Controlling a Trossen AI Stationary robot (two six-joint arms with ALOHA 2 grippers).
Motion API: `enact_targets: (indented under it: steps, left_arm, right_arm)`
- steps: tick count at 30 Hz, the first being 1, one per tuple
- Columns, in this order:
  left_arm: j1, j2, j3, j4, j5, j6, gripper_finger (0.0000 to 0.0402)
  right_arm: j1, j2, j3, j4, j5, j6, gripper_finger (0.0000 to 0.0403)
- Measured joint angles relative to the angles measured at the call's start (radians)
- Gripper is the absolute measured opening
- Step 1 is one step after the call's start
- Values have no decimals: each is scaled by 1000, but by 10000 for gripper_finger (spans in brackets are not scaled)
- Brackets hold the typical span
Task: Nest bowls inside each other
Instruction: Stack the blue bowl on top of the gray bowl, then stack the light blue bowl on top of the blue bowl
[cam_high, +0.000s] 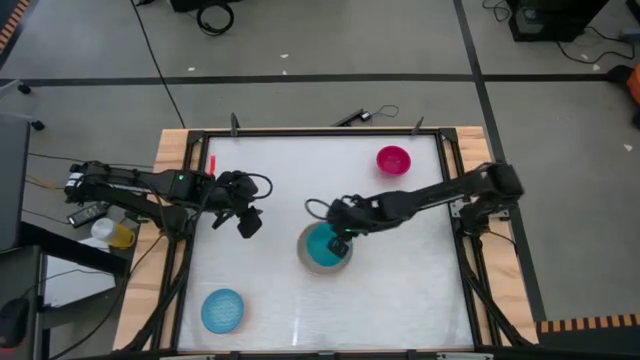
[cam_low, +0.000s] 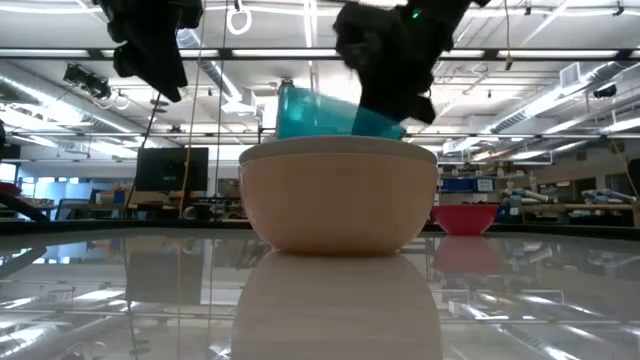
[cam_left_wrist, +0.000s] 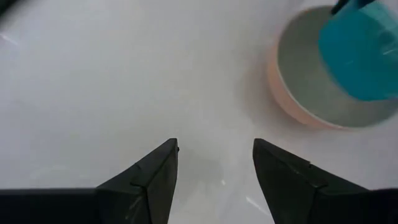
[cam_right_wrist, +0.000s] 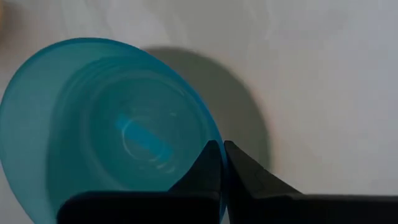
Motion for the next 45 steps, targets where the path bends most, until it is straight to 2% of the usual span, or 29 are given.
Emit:
enact_targets:
  steps: [3,7,12,19,23,27,32,35,38,40,45]
  left_arm:
    - [0,0,0,-4,56,-20,212]
    - [0,0,0,-25,101,-93,212]
    - [0,0,0,-54,152,-122,212]
    - [0,0,0,-100,184,-120,212]
    - [-23,0,0,-143,210,-119,212]
    - [-108,-1,0,-200,211,-144,212]
    - [-272,-1,-27,-163,213,-310,212]
    - [-376,-1,-52,-145,213,-437,212]
    - [-471,-1,-67,-143,213,-546,212]
    - [-521,-1,-68,-146,211,-612,212]
    - [-592,-1,-68,-144,183,-710,212]
  right_arm:
    - [1,67,30,-5,-39,5,14]
    - [14,112,41,-10,-33,50,29]
    - [14,108,44,-9,-4,65,74]
    - [-3,98,44,-36,-30,84,145]
    - [14,40,43,-79,48,119,159]
    - [35,-65,43,-149,150,156,158]
    - [68,-157,43,-344,263,249,158]
    - [93,-185,43,-447,288,302,158]
    - [112,-203,43,-468,274,327,158]
    - [119,-212,43,-424,234,317,158]
    - [105,-185,43,-85,5,118,158]
